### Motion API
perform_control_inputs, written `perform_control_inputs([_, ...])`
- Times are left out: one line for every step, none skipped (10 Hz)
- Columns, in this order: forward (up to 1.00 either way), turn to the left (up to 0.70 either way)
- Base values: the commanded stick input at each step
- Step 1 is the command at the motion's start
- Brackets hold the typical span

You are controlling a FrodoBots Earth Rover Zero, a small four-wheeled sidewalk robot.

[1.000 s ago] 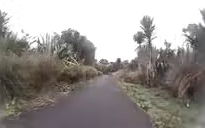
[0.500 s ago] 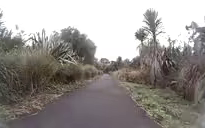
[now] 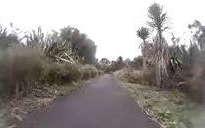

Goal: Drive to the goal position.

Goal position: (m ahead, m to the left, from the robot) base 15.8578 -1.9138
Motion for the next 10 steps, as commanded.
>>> perform_control_inputs([0.85, 0.0])
perform_control_inputs([0.85, 0.0])
perform_control_inputs([0.85, 0.0])
perform_control_inputs([0.85, 0.0])
perform_control_inputs([0.85, 0.0])
perform_control_inputs([0.85, 0.0])
perform_control_inputs([0.85, 0.0])
perform_control_inputs([0.85, 0.0])
perform_control_inputs([0.85, 0.0])
perform_control_inputs([0.85, 0.0])
